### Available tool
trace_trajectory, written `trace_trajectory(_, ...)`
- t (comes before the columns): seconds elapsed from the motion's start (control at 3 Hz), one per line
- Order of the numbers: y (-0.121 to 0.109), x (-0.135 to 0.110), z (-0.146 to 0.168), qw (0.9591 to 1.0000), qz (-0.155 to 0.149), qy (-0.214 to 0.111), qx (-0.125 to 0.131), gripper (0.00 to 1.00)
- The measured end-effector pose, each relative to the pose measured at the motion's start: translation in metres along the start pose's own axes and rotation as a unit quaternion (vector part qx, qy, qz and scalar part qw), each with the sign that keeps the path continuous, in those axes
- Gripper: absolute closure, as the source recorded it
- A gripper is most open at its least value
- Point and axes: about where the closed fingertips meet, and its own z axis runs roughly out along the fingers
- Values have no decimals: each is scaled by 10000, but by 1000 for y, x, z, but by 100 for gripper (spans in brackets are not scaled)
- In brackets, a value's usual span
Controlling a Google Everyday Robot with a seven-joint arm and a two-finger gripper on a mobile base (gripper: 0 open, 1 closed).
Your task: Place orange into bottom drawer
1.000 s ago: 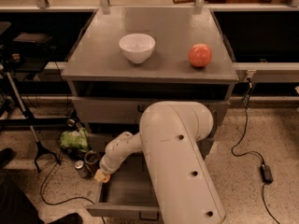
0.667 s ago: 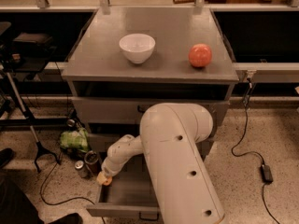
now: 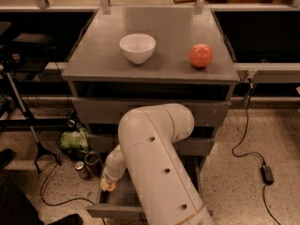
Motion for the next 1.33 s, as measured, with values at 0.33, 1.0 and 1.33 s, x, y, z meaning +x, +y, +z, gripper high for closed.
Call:
trace_trajectory(0.33, -7, 8, 10, 9998, 135, 81, 154, 100)
trace_trajectory(1.0, -19, 17, 17, 9980, 427, 161, 446, 50)
trace_trajectory(1.33, -20, 16, 14, 9976, 448, 143, 517, 27)
